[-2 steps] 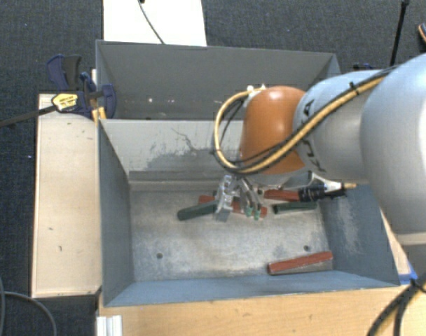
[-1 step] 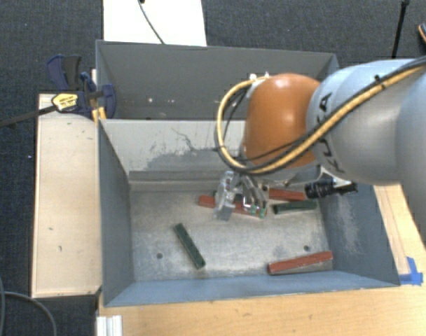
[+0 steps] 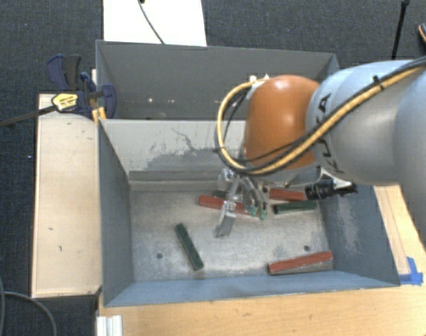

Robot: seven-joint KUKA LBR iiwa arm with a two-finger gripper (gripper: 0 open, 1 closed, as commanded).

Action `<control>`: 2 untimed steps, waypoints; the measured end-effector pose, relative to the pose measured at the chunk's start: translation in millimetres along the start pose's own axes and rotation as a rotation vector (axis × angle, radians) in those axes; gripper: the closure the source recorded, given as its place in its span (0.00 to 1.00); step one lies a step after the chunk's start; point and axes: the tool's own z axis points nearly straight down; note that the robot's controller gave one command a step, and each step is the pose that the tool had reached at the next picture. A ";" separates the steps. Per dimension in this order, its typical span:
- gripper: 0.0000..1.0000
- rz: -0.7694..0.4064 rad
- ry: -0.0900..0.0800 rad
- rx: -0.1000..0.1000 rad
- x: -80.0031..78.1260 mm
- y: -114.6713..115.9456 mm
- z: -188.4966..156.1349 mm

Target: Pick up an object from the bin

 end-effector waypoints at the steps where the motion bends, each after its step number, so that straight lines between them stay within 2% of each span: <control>1: 0.00 -0.075 0.003 0.002 -56.5 -5.1 98.4; 2: 1.00 -0.076 -0.002 0.000 -57.2 -3.5 94.0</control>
Offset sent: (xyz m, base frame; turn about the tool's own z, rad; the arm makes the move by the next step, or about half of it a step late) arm 0.0543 -0.0158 -0.0944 -0.0757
